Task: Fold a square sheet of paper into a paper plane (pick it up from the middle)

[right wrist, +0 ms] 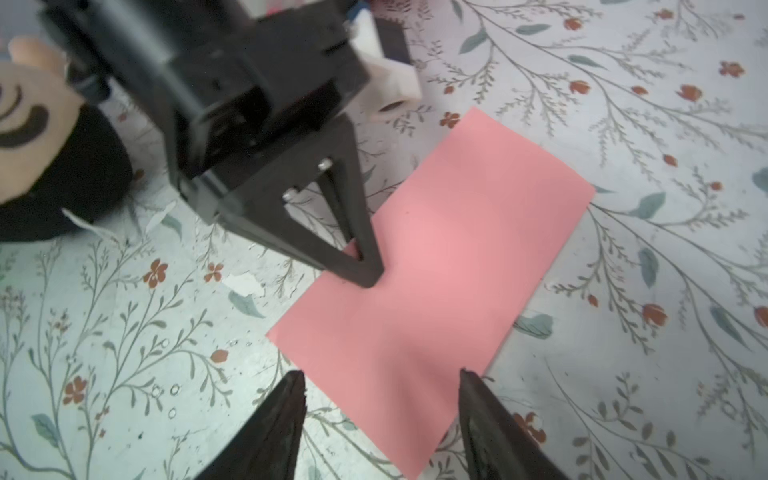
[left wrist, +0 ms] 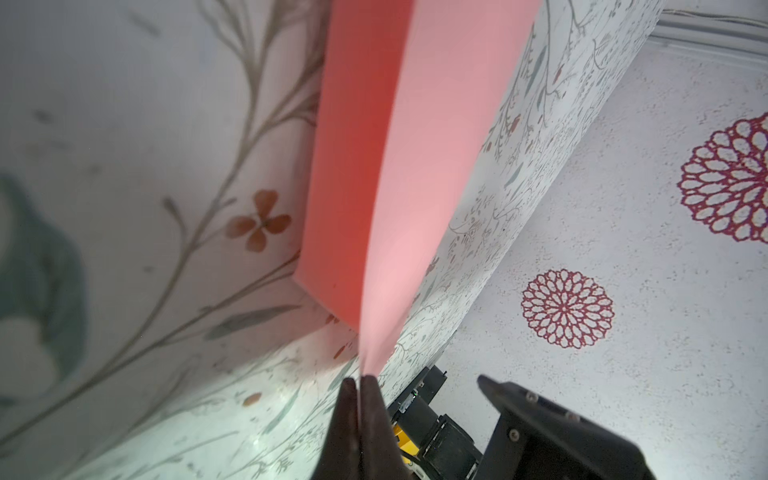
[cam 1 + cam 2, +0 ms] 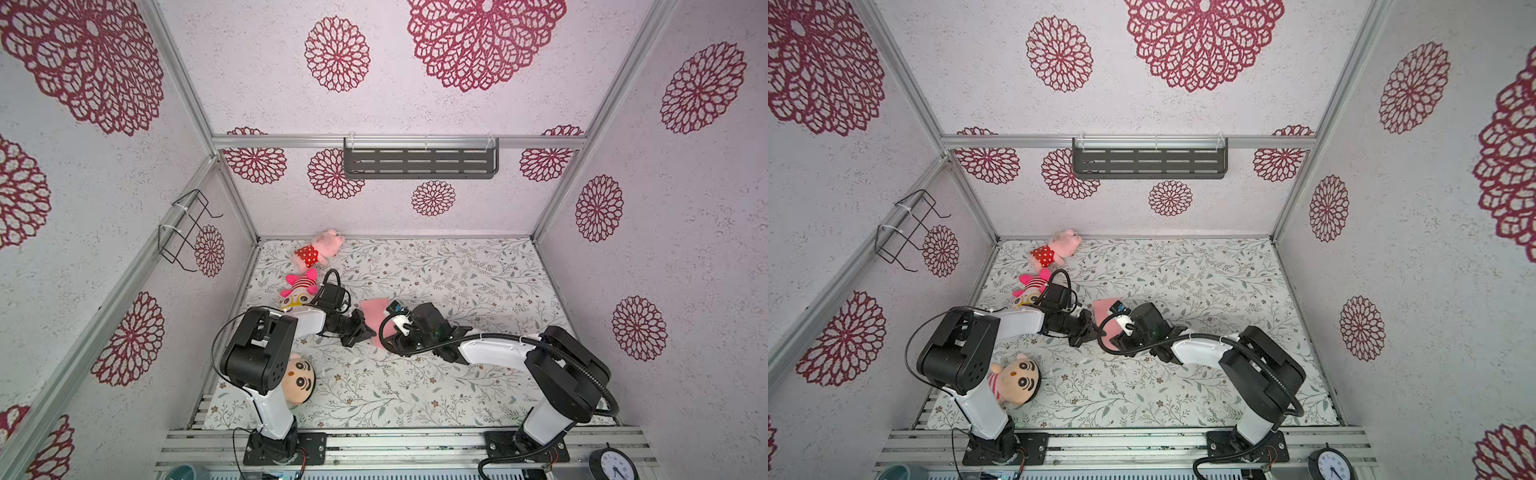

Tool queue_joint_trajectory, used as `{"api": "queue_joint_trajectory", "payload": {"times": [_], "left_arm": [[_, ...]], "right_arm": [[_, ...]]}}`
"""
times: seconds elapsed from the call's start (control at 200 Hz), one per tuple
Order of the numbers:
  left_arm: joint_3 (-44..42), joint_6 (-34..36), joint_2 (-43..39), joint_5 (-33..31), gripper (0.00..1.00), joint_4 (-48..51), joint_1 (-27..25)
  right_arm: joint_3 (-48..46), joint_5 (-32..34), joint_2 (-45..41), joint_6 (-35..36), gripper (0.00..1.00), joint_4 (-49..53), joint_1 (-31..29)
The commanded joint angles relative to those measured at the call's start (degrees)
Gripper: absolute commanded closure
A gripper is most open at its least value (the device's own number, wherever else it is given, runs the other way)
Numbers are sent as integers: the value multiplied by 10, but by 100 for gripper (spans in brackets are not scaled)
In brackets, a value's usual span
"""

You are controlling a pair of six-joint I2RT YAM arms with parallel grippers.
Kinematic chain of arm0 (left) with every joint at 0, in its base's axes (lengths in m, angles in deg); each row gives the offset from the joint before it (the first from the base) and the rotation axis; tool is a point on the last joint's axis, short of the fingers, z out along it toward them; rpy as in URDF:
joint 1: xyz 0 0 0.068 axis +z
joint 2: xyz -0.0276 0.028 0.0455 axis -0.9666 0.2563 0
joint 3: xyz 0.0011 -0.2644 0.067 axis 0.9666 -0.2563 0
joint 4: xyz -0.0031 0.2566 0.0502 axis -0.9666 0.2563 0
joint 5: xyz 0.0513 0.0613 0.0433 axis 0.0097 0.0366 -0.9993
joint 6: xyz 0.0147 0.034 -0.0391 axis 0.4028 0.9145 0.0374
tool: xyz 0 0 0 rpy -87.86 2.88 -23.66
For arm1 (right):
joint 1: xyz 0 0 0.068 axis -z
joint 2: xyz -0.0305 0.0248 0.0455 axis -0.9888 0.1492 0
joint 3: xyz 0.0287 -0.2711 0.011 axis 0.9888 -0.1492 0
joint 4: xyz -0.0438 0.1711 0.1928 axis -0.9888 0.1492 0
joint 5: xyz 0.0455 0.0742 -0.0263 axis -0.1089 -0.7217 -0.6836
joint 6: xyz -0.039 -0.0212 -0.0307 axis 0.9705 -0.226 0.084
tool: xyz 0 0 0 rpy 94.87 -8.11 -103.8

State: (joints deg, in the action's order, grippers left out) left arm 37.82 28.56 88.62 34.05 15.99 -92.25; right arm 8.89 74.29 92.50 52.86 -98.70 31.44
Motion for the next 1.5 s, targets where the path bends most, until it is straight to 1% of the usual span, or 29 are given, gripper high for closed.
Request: {"api": "queue_joint_trajectory", "payload": {"times": [0.0, 0.09, 0.23, 0.315, 0.44, 0.63, 0.836, 0.876, 0.916, 1.041, 1.161, 1.256, 1.326, 1.441, 1.496], "left_arm": [[14, -17, 1, -1, 97, 7, 2], [14, -18, 1, 0, 97, 8, 2], [14, -19, 2, 3, 97, 8, 2], [14, -18, 2, 4, 97, 9, 1], [14, -17, 1, 3, 96, 11, 2], [16, -14, 1, 0, 95, 16, 2], [21, -10, 1, 0, 92, 25, 2], [21, -9, 0, -1, 92, 26, 2], [21, -8, -2, 0, 91, 28, 2], [27, 15, -16, -1, 86, 59, 20], [43, 67, -45, -23, 72, 127, 58], [58, 97, -72, -40, 65, 157, 82], [73, 109, -81, -48, 62, 158, 83], [82, 97, -67, -35, 62, 121, 68], [89, 90, -49, -32, 65, 107, 58]], "right_arm": [[9, 33, 11, 97, 38, -30, -25], [12, 53, 28, 116, 38, -40, -41], [12, 89, 50, 126, 39, -70, -53], [12, 111, 57, 129, 43, -89, -54], [12, 114, 62, 139, 50, -103, -53], [10, 90, 64, 145, 66, -104, -55], [10, 68, 72, 139, 69, -116, -56], [9, 66, 74, 136, 71, -121, -56], [10, 64, 75, 133, 76, -125, -56], [11, 53, 75, 124, 90, -123, -55], [5, 37, 63, 111, 97, -104, -55], [-8, 9, 48, 90, 99, -96, -56], [-16, -15, 37, 70, 99, -91, -55], [-22, -55, 29, 29, 99, -92, -55], [-26, -65, 28, 11, 99, -99, -55]]}}
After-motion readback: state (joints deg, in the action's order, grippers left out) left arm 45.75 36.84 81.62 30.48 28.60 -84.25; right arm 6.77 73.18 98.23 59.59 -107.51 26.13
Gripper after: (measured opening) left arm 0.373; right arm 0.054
